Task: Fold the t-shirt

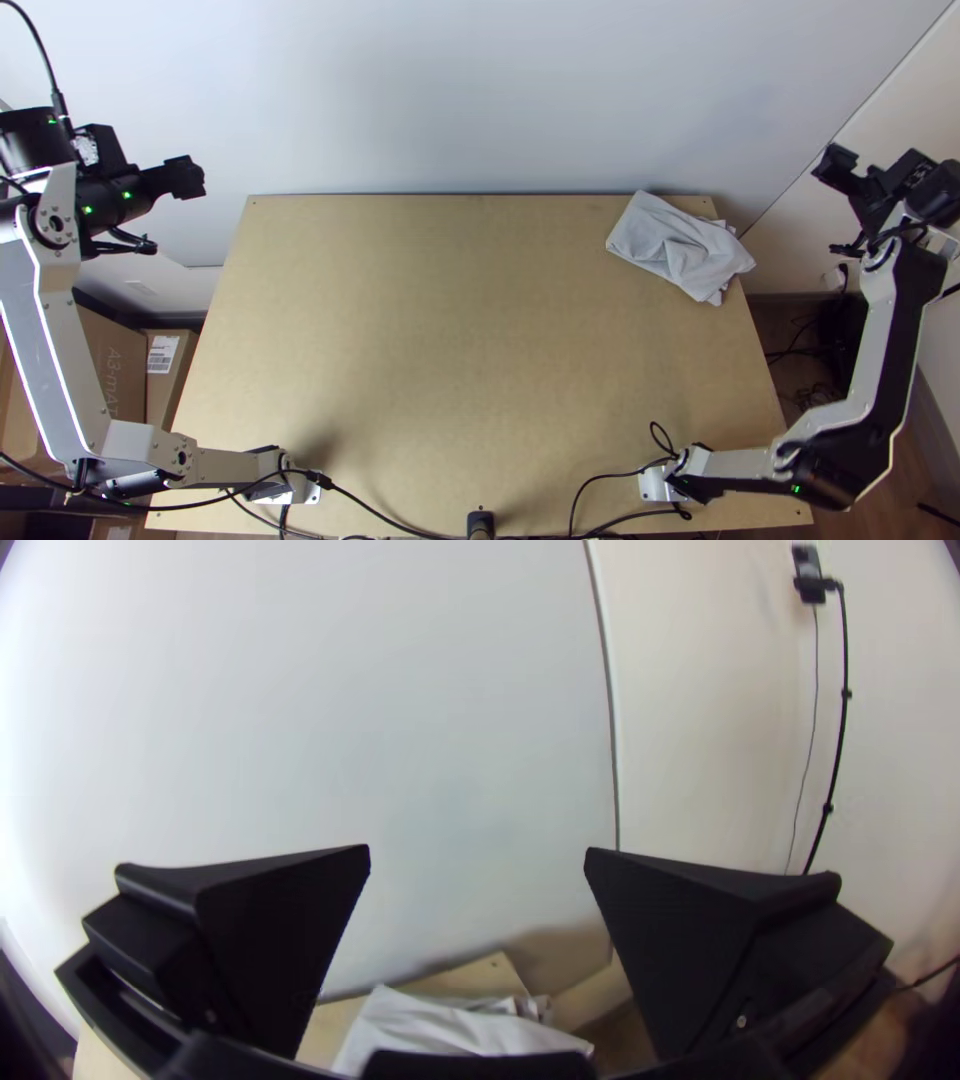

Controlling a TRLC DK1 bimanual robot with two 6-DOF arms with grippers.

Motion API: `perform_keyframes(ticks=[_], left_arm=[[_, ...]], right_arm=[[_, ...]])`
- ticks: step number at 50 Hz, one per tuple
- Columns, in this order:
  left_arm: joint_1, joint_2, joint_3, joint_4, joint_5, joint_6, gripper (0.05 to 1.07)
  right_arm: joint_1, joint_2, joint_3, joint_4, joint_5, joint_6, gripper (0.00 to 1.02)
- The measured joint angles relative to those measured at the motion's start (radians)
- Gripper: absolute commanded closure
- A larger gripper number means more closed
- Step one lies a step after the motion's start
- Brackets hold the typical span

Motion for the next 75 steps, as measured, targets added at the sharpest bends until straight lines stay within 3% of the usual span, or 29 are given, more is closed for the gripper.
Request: perform_keyframes(ticks=[11, 21, 38, 46, 60, 75], left_arm=[[-0.044, -0.087, -0.138, 0.101, 0.007, -0.015, 0.1], [-0.07, -0.303, -0.388, 0.226, 0.007, -0.015, 0.1], [-0.087, -0.739, -0.871, 0.398, 0.006, -0.015, 0.1], [-0.08, -0.914, -1.066, 0.464, -0.002, -0.02, 0.1], [-0.076, -1.214, -1.395, 0.611, -0.013, -0.037, 0.1], [-0.076, -1.418, -1.721, 0.69, -0.016, -0.037, 0.1]], right_arm=[[0.156, -0.265, -0.009, 0.003, 0.022, -0.034, 0.03], [0.233, -0.497, -0.08, 0.003, 0.03, -0.037, 0.03], [0.324, -0.949, -0.503, 0.095, 0.03, -0.04, 0.03], [0.343, -1.147, -0.724, 0.2, 0.029, -0.035, 0.03], [0.343, -1.4, -0.99, 0.209, 0.03, 0.014, 0.03], [0.327, -1.428, -1.184, 0.149, 0.038, 0.074, 0.03]])
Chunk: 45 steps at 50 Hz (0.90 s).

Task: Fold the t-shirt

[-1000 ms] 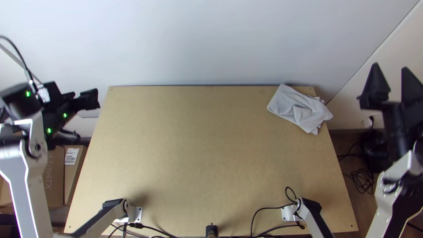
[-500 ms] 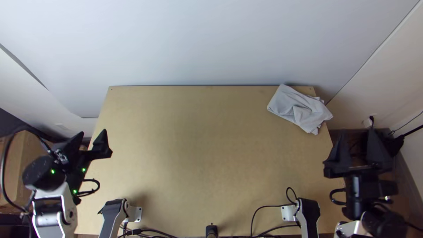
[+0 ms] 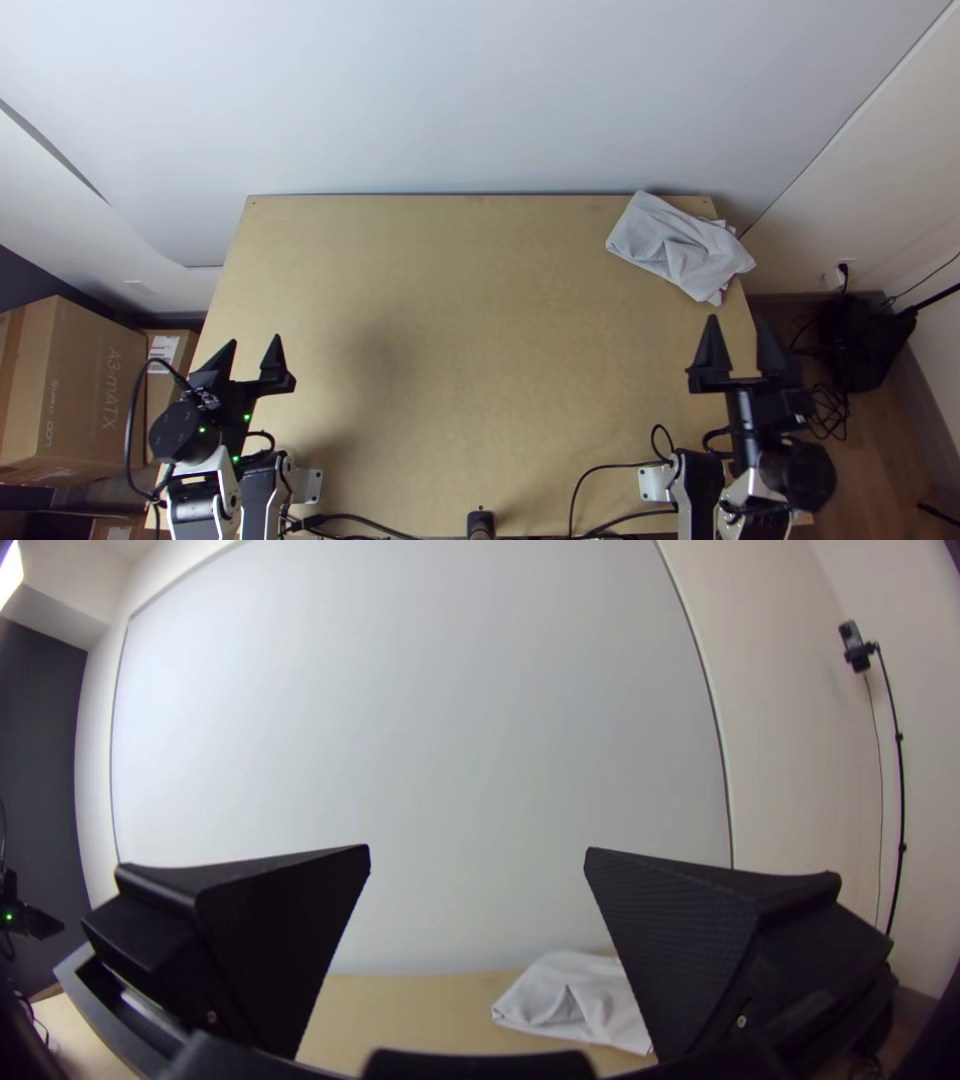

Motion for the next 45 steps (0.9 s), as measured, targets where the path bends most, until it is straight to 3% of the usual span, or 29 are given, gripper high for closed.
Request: perform_keyframes(ticks=[17, 25, 30, 45], left_arm=[[0.001, -0.033, -0.192, 0.119, 0.0, 0.02, 0.1], [-0.006, -0.039, -0.275, 0.384, -0.004, 0.046, 0.1], [-0.014, -0.039, -0.355, 0.485, -0.003, 0.089, 0.1], [-0.014, -0.04, -0.387, 0.541, -0.008, 0.132, 0.1]], right_arm=[[0.001, 0.0, -0.252, -0.018, 0.003, 0.023, 0.03], [0.001, -0.001, -0.344, 0.18, 0.014, -0.004, 0.03], [0.001, -0.002, -0.386, 0.22, 0.062, -0.035, 0.03], [0.003, -0.002, -0.396, 0.151, 0.086, -0.035, 0.03]])
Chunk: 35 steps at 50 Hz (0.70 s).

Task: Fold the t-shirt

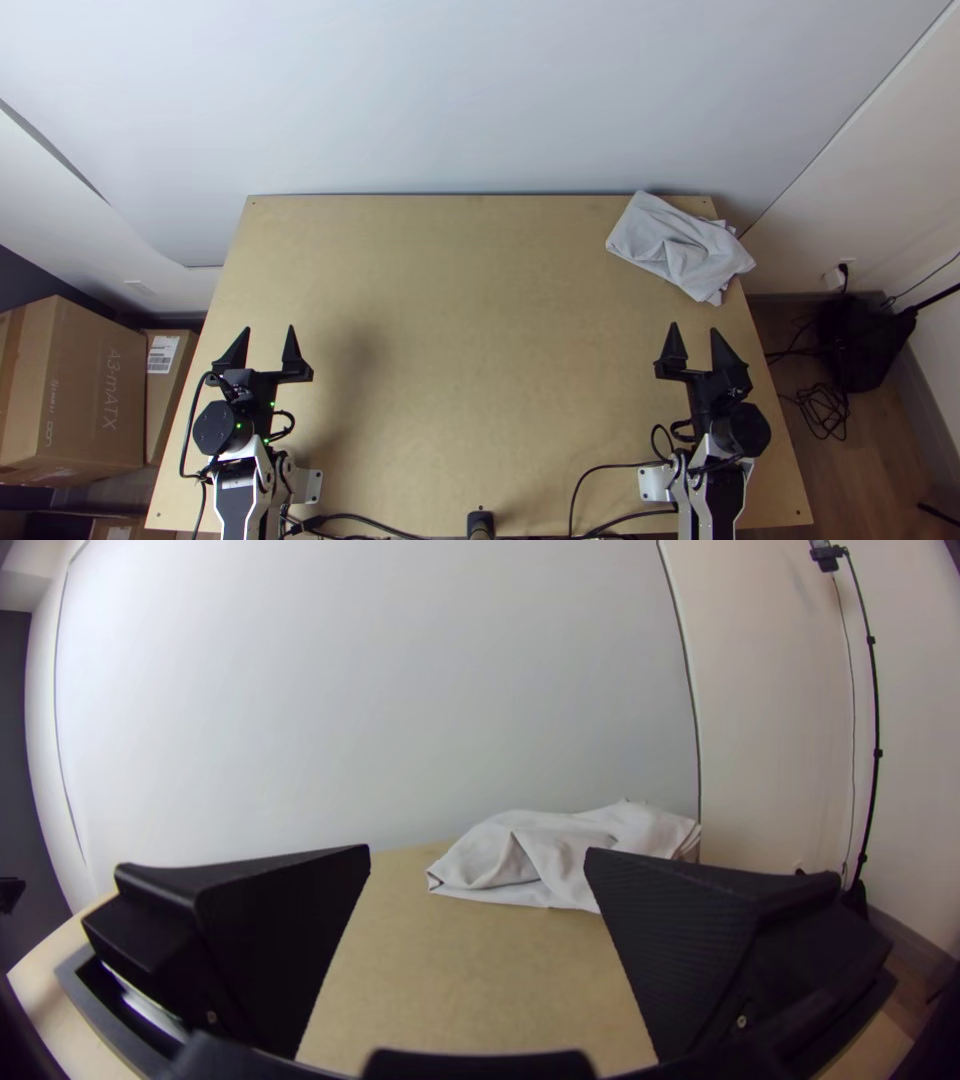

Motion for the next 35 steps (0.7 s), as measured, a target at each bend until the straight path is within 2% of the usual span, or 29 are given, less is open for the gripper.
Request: perform_keyframes(ticks=[8, 35], left_arm=[[0.001, 0.0, 0.0, -0.001, 0.0, 0.0, 0.1], [0.001, 0.0, 0.0, -0.001, 0.0, 0.0, 0.1]], right_arm=[[-0.003, 0.0, 0.0, -0.004, 0.026, -0.003, 0.03], [-0.003, 0.0, 0.0, -0.005, 0.026, -0.003, 0.03]])
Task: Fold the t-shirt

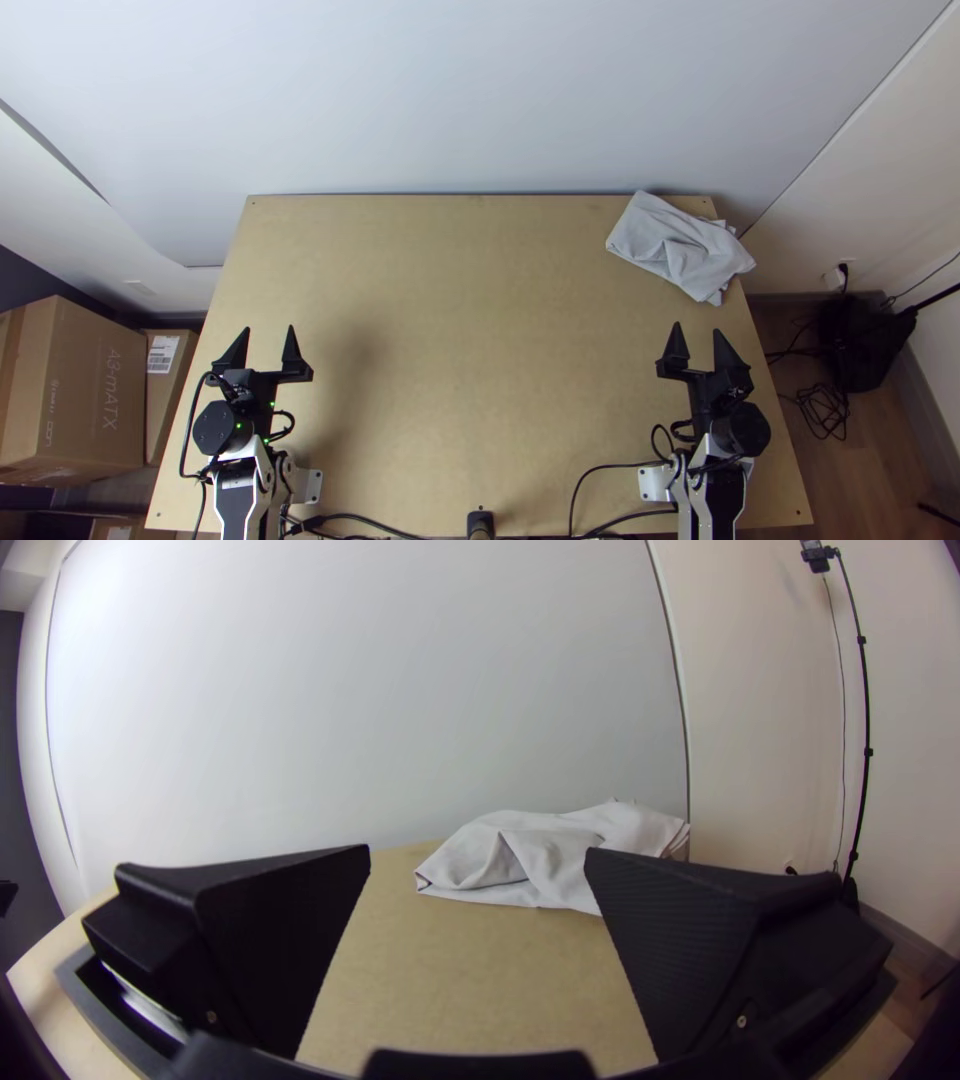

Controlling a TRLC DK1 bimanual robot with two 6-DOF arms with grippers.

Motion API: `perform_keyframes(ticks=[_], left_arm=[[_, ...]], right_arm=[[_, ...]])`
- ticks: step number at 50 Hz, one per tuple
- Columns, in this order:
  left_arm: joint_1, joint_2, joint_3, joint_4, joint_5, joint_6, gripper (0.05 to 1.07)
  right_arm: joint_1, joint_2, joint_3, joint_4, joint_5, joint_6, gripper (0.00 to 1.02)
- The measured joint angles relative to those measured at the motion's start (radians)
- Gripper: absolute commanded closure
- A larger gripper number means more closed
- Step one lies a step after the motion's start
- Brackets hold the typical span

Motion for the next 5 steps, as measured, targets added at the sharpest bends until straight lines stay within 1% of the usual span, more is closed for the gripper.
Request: perform_keyframes(ticks=[5], left_arm=[[0.0, 0.0, 0.0, 0.0, 0.0, 0.0, 0.1]], right_arm=[[0.0, 0.0, 0.0, 0.0, 0.0, 0.0, 0.03]])
